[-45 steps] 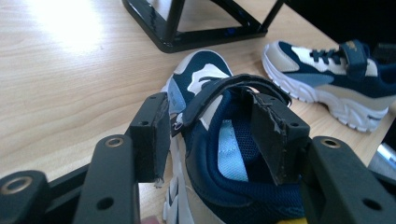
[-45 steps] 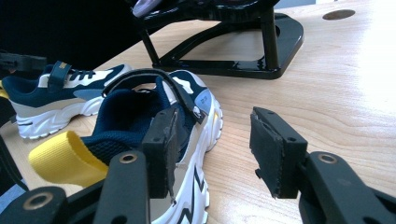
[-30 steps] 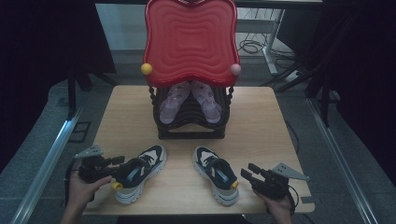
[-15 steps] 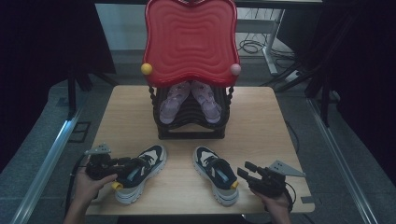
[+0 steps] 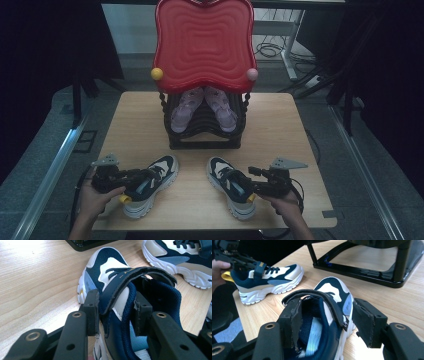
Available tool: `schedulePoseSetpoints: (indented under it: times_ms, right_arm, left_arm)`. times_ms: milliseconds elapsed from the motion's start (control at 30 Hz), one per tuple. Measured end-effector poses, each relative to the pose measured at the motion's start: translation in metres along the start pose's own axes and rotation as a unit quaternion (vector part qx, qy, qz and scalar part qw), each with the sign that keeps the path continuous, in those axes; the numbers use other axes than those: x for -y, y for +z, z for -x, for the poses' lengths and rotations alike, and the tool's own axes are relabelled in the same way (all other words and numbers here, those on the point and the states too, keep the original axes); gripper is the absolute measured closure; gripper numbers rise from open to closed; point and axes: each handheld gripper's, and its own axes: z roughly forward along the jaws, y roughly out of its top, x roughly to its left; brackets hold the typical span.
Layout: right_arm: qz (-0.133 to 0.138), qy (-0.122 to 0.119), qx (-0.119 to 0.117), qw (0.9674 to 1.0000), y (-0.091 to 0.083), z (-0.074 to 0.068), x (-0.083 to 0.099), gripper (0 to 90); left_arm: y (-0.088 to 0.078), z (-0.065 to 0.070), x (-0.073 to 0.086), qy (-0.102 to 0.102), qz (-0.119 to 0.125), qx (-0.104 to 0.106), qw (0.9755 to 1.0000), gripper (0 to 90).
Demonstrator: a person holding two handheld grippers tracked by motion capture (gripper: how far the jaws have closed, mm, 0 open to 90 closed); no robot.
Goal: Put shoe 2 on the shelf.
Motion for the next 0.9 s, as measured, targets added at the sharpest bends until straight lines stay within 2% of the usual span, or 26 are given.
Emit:
schedulePoseSetpoints:
  times_ms: [167, 433, 533, 733, 900]
  right_arm:
    - [-0.015, -0.007, 0.002, 0.9999, 0.007, -0.003, -0.005, 41.5]
    - [-0.041, -0.004, 0.009, 0.9991, 0.014, -0.004, -0.008, 45.5]
    - [-0.053, -0.012, 0.014, 0.9984, 0.018, -0.005, -0.011, 47.0]
    - [-0.080, -0.015, 0.030, 0.9962, 0.022, -0.009, -0.018, 51.7]
    - [-0.102, -0.014, 0.046, 0.9936, 0.024, -0.011, -0.017, 54.3]
  left_arm:
    - [0.000, 0.000, 0.000, -0.001, 0.000, 0.001, 1.0000, 63.2]
    - [0.000, 0.000, 0.000, -0.002, 0.001, 0.000, 1.0000, 63.0]
    - [0.000, 0.000, 0.001, -0.003, 0.002, 0.001, 1.0000, 63.0]
    - [0.000, -0.001, 0.001, -0.006, 0.004, 0.002, 1.0000, 62.8]
    - [0.000, -0.001, 0.001, -0.007, 0.004, 0.003, 1.0000, 62.6]
